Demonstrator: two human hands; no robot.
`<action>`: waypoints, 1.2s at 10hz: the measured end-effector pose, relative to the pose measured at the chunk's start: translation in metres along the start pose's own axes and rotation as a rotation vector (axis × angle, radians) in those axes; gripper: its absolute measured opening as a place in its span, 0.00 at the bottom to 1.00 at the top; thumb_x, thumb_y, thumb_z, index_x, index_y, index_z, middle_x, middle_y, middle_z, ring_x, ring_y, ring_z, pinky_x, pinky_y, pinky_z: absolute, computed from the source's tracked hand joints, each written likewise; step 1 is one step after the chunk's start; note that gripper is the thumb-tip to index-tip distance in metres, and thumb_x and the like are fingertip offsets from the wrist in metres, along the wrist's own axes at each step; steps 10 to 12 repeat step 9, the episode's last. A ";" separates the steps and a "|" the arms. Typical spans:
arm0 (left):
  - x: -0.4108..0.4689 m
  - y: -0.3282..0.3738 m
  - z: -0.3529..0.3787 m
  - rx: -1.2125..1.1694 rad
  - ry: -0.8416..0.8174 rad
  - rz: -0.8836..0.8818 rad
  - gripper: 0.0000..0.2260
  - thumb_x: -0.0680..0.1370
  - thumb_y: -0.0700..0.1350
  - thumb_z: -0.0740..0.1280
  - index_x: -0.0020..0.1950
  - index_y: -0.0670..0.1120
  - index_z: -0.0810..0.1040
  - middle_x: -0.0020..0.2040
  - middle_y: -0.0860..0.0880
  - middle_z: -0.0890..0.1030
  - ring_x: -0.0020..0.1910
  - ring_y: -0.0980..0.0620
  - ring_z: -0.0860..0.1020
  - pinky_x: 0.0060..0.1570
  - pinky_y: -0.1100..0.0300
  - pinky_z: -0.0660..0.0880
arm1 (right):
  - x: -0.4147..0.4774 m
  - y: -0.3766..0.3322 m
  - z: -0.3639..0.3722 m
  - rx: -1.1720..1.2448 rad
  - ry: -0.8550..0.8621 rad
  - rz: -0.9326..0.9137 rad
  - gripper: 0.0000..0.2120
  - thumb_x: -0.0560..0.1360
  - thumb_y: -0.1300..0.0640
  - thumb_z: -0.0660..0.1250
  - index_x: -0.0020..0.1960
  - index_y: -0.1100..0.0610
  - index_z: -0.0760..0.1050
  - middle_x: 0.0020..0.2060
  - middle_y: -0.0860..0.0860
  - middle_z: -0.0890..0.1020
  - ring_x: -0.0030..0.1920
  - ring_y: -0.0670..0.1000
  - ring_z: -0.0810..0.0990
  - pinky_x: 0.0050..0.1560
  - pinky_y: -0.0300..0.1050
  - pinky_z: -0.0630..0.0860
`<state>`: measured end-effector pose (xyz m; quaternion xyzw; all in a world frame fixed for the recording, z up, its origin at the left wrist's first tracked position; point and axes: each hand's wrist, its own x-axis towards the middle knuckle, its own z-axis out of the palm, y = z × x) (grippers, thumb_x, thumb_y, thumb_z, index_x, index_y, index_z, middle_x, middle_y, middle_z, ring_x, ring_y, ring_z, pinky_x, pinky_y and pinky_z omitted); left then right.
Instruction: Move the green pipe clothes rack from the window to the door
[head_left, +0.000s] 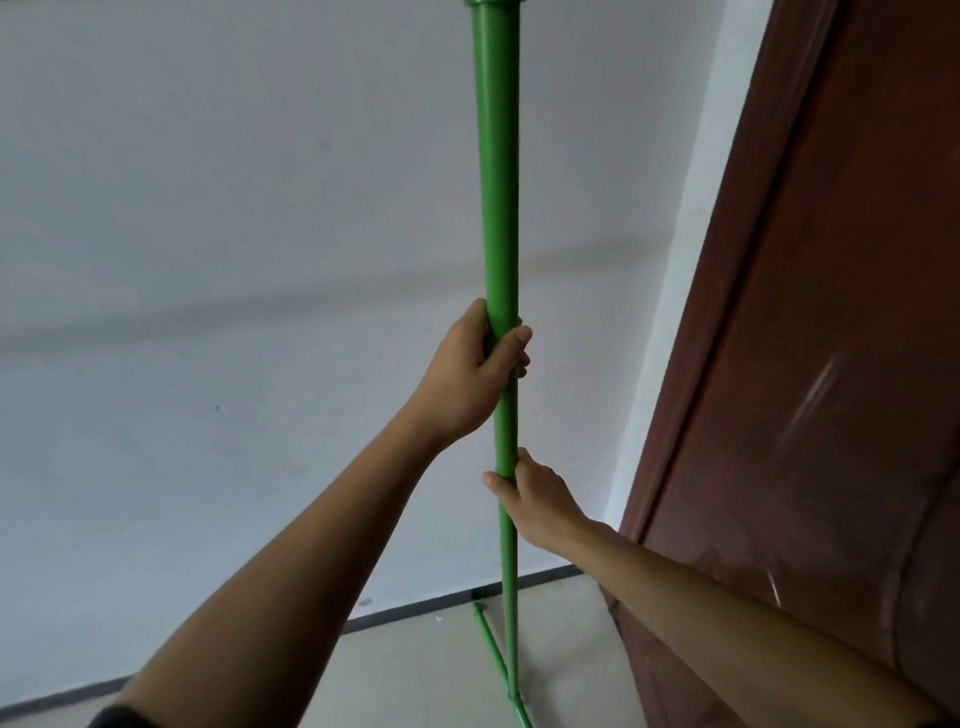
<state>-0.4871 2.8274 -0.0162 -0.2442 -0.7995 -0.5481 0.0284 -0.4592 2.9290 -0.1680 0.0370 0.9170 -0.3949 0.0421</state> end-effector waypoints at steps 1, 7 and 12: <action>-0.005 -0.010 -0.025 0.028 0.046 -0.001 0.11 0.79 0.46 0.61 0.53 0.38 0.72 0.43 0.38 0.82 0.42 0.46 0.82 0.46 0.53 0.80 | 0.009 -0.018 0.015 -0.024 -0.044 -0.032 0.13 0.79 0.44 0.57 0.50 0.55 0.66 0.32 0.49 0.74 0.36 0.56 0.77 0.39 0.49 0.73; -0.031 -0.021 -0.075 0.116 -0.012 -0.005 0.13 0.79 0.49 0.60 0.52 0.38 0.71 0.45 0.39 0.82 0.45 0.43 0.81 0.47 0.46 0.78 | -0.004 -0.063 0.054 -0.098 -0.025 0.073 0.20 0.78 0.42 0.58 0.58 0.56 0.71 0.50 0.55 0.83 0.50 0.58 0.81 0.50 0.52 0.78; -0.044 -0.036 -0.087 0.060 -0.040 -0.099 0.13 0.76 0.51 0.64 0.55 0.44 0.75 0.47 0.44 0.82 0.43 0.47 0.81 0.47 0.48 0.79 | -0.022 -0.070 0.005 -0.114 -0.022 0.005 0.18 0.75 0.44 0.65 0.60 0.53 0.76 0.49 0.49 0.83 0.49 0.52 0.81 0.51 0.47 0.77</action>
